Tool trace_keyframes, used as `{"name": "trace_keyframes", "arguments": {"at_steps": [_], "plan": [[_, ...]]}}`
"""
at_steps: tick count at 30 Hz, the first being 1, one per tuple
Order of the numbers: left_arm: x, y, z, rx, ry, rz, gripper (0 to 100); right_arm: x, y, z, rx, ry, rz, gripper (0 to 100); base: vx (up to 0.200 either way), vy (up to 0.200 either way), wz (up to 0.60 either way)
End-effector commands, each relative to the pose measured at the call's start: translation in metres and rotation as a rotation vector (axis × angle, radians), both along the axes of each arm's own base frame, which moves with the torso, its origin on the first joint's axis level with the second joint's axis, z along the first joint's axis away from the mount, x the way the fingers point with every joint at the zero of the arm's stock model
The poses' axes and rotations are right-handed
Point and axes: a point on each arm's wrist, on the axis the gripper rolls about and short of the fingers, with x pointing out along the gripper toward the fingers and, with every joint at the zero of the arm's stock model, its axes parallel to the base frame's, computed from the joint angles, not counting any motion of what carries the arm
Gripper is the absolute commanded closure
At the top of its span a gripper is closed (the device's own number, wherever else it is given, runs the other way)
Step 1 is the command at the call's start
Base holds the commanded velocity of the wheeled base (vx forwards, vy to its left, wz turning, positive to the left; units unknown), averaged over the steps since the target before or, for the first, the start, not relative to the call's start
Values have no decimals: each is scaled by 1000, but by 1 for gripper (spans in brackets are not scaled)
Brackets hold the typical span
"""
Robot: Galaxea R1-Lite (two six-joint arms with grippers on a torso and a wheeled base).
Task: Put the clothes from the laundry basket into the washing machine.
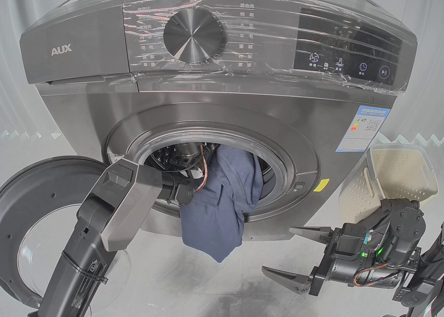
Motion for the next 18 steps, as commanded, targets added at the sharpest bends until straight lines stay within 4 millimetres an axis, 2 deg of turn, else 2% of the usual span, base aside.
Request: {"name": "trace_keyframes", "arguments": {"at_steps": [1, 2, 8, 11, 14, 16, 18], "plan": [[-1, -2, -9, 7, 21, -5, 100, 0, 0, 0, -1, 1, -2, 0, 0, 0, 0], [-1, -2, -9, 8, 24, -5, 0, 0, 0, 0, 0, 0, 2, 0, 0, 0, 0], [-23, -1, 5, 15, 106, -30, 0, 0, 0, 0, 0, 0, 0, 0, 0, 0, 0], [-42, 9, 6, 81, 206, -62, 0, 0, 0, 0, 0, 0, 2, 0, 0, 0, 0], [-53, 12, 9, 105, 241, -104, 0, 0, 0, 0, 0, 0, 2, 0, 0, 0, 0], [-70, 15, 10, 141, 300, -142, 0, 0, 1, 0, 1, -3, 2, 0, 0, 0, 0], [-79, 16, 8, 166, 342, -162, 0, 0, 1, 0, 1, -3, 2, 0, 0, 0, 0]]}}
